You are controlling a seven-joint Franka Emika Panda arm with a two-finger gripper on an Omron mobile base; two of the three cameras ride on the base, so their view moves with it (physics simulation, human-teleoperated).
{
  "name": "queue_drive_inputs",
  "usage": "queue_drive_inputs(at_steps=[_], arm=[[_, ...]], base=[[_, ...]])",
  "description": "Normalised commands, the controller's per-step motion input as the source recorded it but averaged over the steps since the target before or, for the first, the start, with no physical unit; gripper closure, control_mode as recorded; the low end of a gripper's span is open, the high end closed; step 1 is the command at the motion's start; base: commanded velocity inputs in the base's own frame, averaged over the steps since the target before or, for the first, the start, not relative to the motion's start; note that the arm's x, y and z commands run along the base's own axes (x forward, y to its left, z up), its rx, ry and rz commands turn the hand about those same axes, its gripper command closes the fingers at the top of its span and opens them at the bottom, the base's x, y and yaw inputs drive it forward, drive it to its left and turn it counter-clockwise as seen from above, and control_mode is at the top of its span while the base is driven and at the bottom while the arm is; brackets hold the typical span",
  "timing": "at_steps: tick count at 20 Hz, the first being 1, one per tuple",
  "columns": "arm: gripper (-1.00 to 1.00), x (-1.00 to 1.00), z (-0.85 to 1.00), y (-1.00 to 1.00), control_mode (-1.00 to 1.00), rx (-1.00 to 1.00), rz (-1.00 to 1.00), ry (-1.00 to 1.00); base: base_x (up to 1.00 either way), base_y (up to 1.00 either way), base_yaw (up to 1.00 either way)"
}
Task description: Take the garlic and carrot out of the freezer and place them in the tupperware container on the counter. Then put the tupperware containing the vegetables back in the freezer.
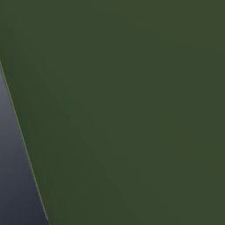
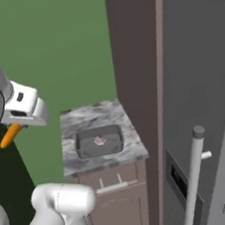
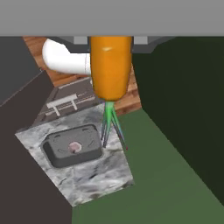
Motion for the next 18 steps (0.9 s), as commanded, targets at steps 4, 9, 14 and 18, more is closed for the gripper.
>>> queue_drive_inputs(at_steps=[4,9,14,18], arm=[[1.00,0.33,-0.32,0.00,-1.00,0.00,-0.08,0.10],[1.00,0.70,-0.80,-0.15,-1.00,0.00,-0.12,0.19],[1.00,0.78,-0.83,-0.17,-1.00,0.00,-0.09,0.14],[1.00,0.82,-0.76,-0.01,-1.00,0.00,-0.09,0.09]], base=[[0.33,0.00,-0.09],[0.00,0.00,0.00],[0.00,0.00,0.00],[0.00,0.00,0.00]])
